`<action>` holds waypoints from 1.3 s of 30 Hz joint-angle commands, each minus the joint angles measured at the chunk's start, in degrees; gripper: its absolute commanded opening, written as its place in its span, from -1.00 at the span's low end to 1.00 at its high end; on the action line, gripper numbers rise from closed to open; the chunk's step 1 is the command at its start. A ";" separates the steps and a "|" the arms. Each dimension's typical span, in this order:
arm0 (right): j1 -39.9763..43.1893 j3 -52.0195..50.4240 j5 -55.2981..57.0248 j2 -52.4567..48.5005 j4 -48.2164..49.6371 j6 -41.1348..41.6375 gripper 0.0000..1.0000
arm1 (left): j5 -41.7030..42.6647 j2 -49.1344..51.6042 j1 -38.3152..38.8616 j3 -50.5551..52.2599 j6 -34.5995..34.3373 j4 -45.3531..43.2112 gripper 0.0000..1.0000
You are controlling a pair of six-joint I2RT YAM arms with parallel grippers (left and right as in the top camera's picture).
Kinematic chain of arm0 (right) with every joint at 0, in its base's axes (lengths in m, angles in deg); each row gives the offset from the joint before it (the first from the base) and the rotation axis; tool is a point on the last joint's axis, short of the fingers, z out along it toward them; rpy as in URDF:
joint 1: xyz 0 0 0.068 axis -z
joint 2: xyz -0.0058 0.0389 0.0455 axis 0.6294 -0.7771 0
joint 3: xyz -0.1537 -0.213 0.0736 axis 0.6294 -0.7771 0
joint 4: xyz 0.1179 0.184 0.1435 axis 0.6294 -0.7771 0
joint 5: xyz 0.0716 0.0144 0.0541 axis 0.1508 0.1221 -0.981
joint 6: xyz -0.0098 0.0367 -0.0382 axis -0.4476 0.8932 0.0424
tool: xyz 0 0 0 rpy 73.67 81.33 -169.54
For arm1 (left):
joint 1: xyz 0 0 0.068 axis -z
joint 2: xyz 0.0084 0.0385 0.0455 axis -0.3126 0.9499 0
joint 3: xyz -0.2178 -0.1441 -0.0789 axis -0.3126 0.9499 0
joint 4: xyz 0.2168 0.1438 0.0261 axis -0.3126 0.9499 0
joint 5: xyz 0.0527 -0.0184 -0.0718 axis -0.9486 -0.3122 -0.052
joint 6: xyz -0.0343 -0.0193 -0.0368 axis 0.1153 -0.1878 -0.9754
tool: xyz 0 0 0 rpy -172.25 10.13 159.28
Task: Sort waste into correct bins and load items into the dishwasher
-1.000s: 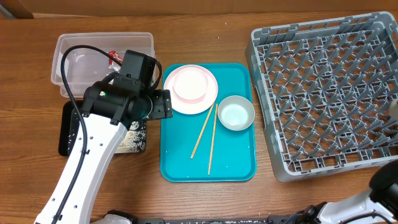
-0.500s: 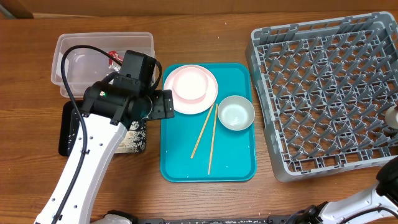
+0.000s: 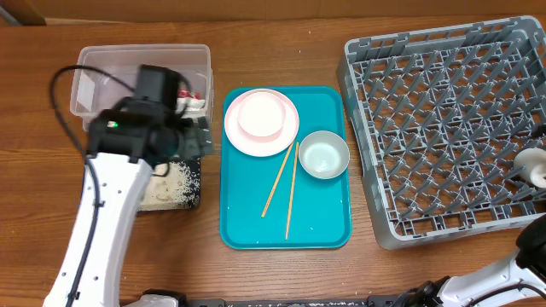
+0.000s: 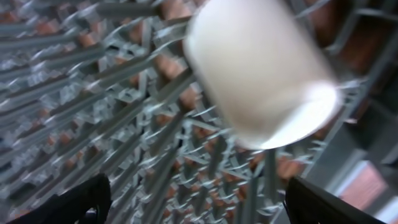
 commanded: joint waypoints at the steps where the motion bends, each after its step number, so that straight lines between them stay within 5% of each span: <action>1: -2.91 3.61 -7.76 4.48 -0.42 -4.39 0.81 | -1.29 -0.13 -4.61 -0.70 -1.27 0.24 1.00; 23: -54.03 -0.26 5.66 7.85 -1.75 -12.04 0.80 | -0.61 -0.11 -8.90 -0.70 -1.46 -0.52 0.99; 39: -68.24 -19.82 15.52 7.37 15.63 -7.98 0.73 | -0.61 -0.11 -8.90 -0.70 -1.46 -0.50 1.00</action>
